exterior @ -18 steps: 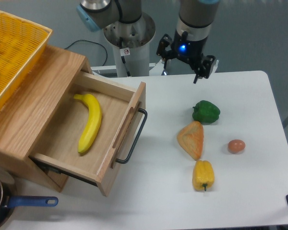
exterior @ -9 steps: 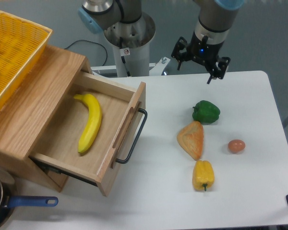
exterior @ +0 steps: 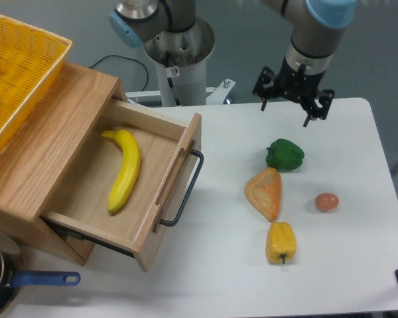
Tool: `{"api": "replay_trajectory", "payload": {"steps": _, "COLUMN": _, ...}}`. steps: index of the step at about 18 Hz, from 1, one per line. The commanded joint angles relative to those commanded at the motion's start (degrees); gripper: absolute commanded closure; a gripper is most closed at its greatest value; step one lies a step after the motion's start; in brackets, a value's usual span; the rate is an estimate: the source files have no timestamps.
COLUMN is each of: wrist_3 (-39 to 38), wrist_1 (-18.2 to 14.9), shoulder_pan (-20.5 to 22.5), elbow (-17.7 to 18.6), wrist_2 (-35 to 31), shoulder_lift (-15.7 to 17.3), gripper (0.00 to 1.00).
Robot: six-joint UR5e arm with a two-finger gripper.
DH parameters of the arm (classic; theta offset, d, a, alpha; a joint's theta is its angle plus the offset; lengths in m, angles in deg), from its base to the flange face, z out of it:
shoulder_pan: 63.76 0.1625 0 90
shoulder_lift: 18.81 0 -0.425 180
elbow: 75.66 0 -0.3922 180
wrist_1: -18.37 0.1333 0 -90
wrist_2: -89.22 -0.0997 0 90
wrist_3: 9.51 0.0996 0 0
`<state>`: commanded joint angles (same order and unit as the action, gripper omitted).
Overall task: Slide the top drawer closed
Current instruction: 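Move the open gripper down toward the table beside the green pepper, then move the gripper toward the drawer front beside its black handle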
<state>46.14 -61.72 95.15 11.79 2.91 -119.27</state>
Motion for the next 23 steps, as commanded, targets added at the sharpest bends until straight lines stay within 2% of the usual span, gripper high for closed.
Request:
{"api": "replay_trajectory", "payload": {"steps": 2, "wrist_3": -2.39, "wrist_1": 2.29, "shoulder_pan": -1.57, "elbow": -0.09, "wrist_2": 0.00, "shoulder_lift": -1.23, "gripper": 0.00}}
{"api": "replay_trajectory", "payload": {"steps": 6, "wrist_3": -8.18, "wrist_1": 3.88, "shoulder_pan": -3.34, "elbow": -0.61, "wrist_2": 0.00, "shoulder_lift": -2.64, "gripper": 0.00}}
{"api": "replay_trajectory", "payload": {"steps": 10, "wrist_3": -8.99, "wrist_1": 6.78, "shoulder_pan": -6.41, "elbow": -0.70, "wrist_2": 0.00, "shoulder_lift": -3.52, "gripper": 0.00}}
{"api": "replay_trajectory", "payload": {"steps": 14, "wrist_3": -9.07, "wrist_1": 7.22, "shoulder_pan": -8.88, "elbow": -0.79, "wrist_2": -0.09, "shoulder_lift": -4.31, "gripper": 0.00}}
{"api": "replay_trajectory", "payload": {"steps": 18, "wrist_3": -11.53, "wrist_1": 9.24, "shoulder_pan": -11.60, "elbow": -1.49, "wrist_2": -0.09, "shoulder_lift": -5.71, "gripper": 0.00}}
{"api": "replay_trajectory", "payload": {"steps": 23, "wrist_3": -13.38, "wrist_1": 9.24, "shoulder_pan": -14.15, "elbow": -1.84, "wrist_2": -0.09, "shoulder_lift": -6.33, "gripper": 0.00}}
